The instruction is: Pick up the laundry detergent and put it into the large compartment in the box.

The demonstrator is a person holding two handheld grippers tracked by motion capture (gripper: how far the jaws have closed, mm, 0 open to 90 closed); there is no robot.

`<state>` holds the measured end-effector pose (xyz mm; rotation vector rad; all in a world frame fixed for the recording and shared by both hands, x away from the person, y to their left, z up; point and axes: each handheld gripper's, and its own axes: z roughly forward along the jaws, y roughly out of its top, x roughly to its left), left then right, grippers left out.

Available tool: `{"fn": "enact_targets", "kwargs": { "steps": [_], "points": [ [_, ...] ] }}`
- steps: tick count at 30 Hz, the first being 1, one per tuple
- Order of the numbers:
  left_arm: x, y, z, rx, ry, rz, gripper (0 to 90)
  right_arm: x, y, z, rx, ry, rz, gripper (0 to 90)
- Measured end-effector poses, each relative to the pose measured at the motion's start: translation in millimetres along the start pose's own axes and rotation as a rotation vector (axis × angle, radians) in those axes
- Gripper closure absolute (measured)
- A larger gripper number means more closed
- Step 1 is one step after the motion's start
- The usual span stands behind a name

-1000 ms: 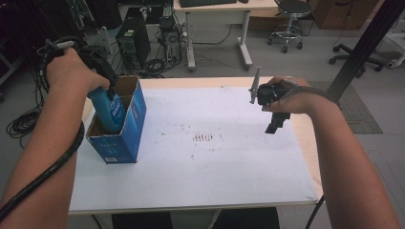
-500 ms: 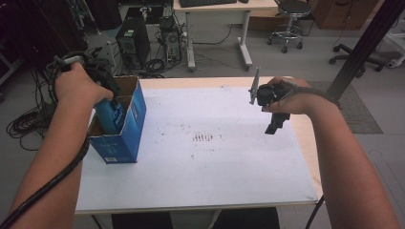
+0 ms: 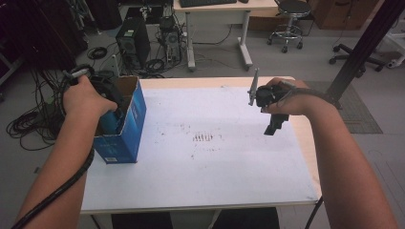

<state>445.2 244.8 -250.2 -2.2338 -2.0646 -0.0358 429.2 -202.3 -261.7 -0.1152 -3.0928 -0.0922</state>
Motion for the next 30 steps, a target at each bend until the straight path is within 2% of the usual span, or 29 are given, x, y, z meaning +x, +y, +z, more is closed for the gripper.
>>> {"fn": "enact_targets", "kwargs": {
  "steps": [14,30],
  "points": [
    [-1.5,1.8,15.1,-0.003,0.016,-0.001,38.2,-0.9,0.1,4.1,0.001,0.007,0.001,9.3],
    [2.6,2.0,32.6,0.002,0.006,-0.015,38.2,-1.8,0.2,7.7,0.002,0.013,0.0,9.3]
  ]
}}
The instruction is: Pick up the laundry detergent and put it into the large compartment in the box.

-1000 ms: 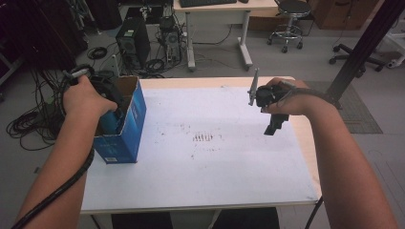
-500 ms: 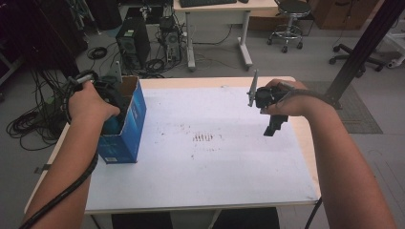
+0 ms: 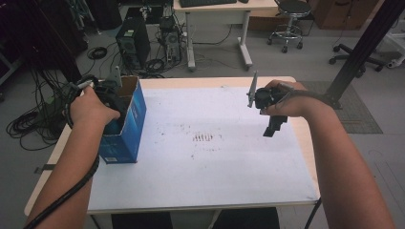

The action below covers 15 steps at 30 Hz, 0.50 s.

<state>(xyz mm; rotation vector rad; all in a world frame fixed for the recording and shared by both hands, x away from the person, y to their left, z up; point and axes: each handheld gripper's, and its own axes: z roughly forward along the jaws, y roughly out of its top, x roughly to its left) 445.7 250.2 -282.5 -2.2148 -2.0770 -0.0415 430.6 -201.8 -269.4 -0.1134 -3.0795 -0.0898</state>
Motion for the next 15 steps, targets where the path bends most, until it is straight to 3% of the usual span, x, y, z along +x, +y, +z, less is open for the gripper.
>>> {"fn": "enact_targets", "kwargs": {
  "steps": [15],
  "points": [
    [1.5,-0.9,5.0,0.001,-0.01,0.0,38.2,-0.4,1.0,1.0,-0.004,-0.001,0.0,9.3]
  ]
}}
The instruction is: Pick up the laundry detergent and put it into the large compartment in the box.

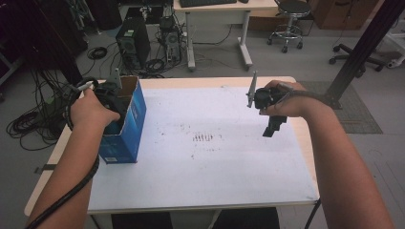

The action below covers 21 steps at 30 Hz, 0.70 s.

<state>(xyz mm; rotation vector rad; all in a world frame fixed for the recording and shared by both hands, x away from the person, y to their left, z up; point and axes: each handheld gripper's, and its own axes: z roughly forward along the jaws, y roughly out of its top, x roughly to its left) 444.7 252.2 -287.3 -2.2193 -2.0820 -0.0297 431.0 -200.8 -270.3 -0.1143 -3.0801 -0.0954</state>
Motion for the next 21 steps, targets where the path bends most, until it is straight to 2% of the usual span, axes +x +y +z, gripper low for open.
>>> {"fn": "enact_targets", "kwargs": {
  "steps": [21],
  "points": [
    [-0.9,0.4,0.7,-0.001,0.009,0.001,37.8,0.4,-1.3,-1.9,0.002,-0.003,0.0,9.3]
  ]
}}
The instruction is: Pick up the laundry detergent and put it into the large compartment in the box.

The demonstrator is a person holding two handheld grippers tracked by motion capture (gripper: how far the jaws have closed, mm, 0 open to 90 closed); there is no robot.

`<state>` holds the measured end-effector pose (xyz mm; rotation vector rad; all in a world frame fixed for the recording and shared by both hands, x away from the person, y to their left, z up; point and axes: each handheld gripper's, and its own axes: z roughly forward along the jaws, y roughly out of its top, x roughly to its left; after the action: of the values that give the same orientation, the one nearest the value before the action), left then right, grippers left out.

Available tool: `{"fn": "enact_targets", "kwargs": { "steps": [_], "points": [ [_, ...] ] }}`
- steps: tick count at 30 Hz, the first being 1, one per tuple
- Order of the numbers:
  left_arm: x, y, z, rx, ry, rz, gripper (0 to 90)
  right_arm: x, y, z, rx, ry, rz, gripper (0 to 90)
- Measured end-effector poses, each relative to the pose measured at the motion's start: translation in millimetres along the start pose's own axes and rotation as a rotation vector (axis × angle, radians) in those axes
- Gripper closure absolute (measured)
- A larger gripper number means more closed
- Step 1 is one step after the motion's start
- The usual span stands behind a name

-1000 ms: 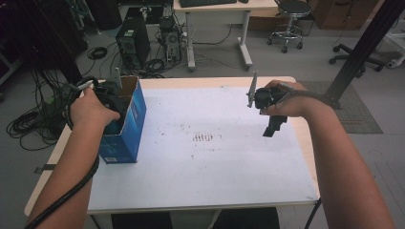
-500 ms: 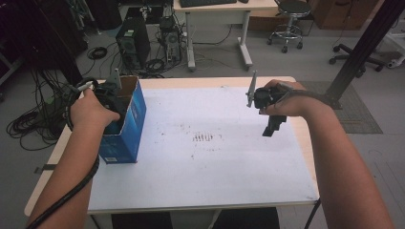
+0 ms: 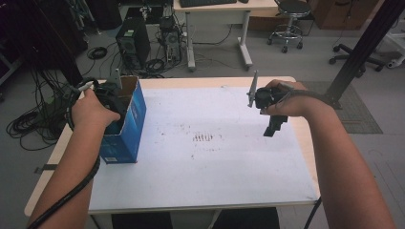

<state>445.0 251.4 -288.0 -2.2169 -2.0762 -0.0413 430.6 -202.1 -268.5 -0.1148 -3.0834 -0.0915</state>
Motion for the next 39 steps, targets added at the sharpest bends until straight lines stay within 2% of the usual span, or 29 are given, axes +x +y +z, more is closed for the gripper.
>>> {"fn": "enact_targets", "kwargs": {
  "steps": [17,24,26,31,39],
  "points": [
    [-0.6,-1.5,-6.2,-0.02,0.004,0.005,33.9,0.6,-1.0,1.4,-0.002,0.004,0.003,9.3],
    [-2.0,-4.3,-13.4,-0.028,0.011,0.009,33.0,1.4,-2.6,1.7,-0.006,0.005,0.004,9.3],
    [-1.9,-5.8,-16.7,-0.031,0.027,0.004,32.3,1.6,-2.8,1.6,-0.006,0.004,0.003,9.3],
    [-0.4,-9.3,-25.0,-0.045,0.032,-0.004,30.7,2.5,-3.1,-0.1,-0.013,0.0,0.001,9.3],
    [-2.1,-12.5,-32.6,-0.061,0.04,0.003,24.6,4.1,-4.5,-0.9,-0.016,-0.001,-0.001,9.3]
  ]
}}
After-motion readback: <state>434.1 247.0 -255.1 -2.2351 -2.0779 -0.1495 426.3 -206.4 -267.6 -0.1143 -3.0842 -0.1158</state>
